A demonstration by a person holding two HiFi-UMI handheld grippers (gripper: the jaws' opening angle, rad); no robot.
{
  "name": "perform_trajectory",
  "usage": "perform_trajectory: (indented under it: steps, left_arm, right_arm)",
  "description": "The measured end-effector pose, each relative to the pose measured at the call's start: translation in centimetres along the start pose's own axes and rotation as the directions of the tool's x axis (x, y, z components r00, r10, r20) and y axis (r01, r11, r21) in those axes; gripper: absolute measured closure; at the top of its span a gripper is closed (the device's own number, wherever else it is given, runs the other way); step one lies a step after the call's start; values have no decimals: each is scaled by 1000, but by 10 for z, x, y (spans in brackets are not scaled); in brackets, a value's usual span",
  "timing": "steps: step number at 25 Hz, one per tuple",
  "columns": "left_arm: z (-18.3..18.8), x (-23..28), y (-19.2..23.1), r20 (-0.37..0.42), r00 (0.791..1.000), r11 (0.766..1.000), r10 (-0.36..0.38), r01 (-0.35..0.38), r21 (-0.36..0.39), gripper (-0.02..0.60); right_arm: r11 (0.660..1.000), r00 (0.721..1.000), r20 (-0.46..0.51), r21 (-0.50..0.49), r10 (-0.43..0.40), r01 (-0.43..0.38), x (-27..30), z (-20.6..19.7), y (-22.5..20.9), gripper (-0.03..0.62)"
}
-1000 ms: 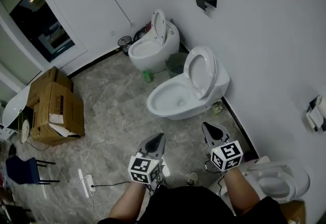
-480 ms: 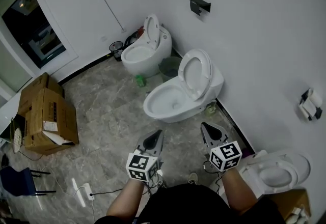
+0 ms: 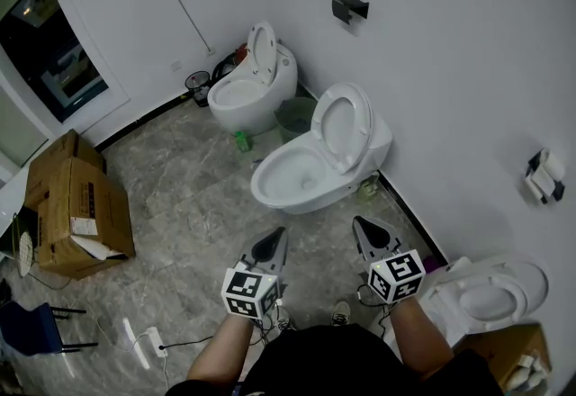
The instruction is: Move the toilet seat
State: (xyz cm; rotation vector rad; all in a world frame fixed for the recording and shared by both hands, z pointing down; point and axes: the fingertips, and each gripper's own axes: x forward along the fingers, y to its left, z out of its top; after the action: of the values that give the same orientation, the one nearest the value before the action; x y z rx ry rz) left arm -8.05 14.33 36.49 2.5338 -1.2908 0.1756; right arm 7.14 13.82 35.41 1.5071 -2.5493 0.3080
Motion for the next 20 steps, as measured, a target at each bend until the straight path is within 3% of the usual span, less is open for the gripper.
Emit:
perform_trajectory:
  steps: [20]
  left_arm:
    - [4,8,4,17,1000,1000,6,-6,22,574]
  right_arm:
    - [1000,1000,2,4,1,-1,5,0,-6,589]
